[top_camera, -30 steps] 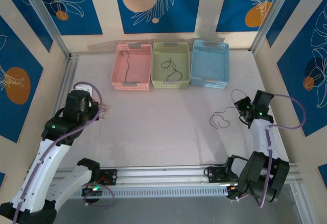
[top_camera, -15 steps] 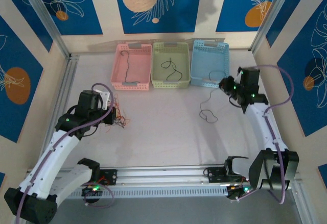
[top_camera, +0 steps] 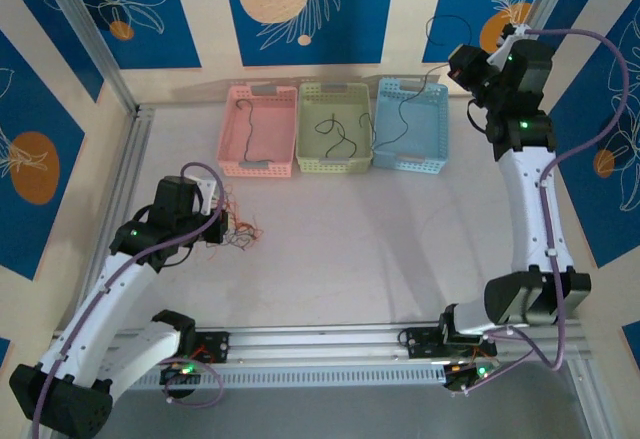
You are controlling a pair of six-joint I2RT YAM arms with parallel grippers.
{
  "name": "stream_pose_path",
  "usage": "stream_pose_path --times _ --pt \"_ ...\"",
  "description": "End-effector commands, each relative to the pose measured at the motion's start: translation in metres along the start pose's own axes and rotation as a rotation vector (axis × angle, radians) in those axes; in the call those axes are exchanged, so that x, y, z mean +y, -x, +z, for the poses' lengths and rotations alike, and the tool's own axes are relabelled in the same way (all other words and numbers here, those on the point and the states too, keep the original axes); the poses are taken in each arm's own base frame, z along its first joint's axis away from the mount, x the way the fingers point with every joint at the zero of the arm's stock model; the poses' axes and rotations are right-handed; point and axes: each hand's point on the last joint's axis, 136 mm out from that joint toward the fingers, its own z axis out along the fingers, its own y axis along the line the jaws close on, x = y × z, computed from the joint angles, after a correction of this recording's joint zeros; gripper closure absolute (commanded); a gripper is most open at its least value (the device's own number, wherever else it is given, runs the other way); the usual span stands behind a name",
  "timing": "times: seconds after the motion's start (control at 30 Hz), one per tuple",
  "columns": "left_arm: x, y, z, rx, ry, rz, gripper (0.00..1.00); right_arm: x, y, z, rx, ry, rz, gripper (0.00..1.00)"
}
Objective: Untangle the cables
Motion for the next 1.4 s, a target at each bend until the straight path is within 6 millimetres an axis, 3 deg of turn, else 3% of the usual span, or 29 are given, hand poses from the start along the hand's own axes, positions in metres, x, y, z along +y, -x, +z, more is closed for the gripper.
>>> stream_pose_path --times 0.0,0.17,0.3,0.47,0.6,0.8,1.03,1.17,1.37 --pt "-0.005 0.001 0.001 -0.007 -0.03 -0.008 1.0 -0.038 0.021 0.024 -0.085 -0.131 0.047 1.0" --pt "-0.004 0.0 0.002 -0.002 -0.025 -0.009 1.0 -0.065 0.017 0.053 -0.085 -0.176 0.085 1.0" --pt "-0.002 0.0 0.002 0.0 -0.014 -0.009 1.0 -0.087 -0.001 0.079 -0.033 -0.201 0.11 1.0" --pt "-0.002 0.0 0.001 -0.004 -0.013 -0.01 1.0 -0.105 -0.021 0.096 0.035 -0.214 0.15 1.0" --pt "-0.002 0.0 0.002 -0.001 -0.015 -0.007 1.0 -0.084 -0.016 0.092 0.044 -0.153 0.153 1.0" --pt "-0.002 -0.001 0.002 0.001 -0.016 -0.01 1.0 -0.035 0.015 0.066 -0.014 0.027 0.209 1.0" --pt "-0.002 -0.001 0.003 0.002 -0.017 -0.01 1.0 0.0 0.044 0.035 -0.096 0.13 0.225 1.0" --pt "-0.002 -0.002 0.004 0.006 -0.012 -0.009 1.0 0.009 0.062 0.031 -0.145 0.159 0.219 1.0" --pt "-0.001 -0.002 0.004 0.007 -0.012 -0.009 1.0 0.001 0.074 0.044 -0.145 0.111 0.226 1.0"
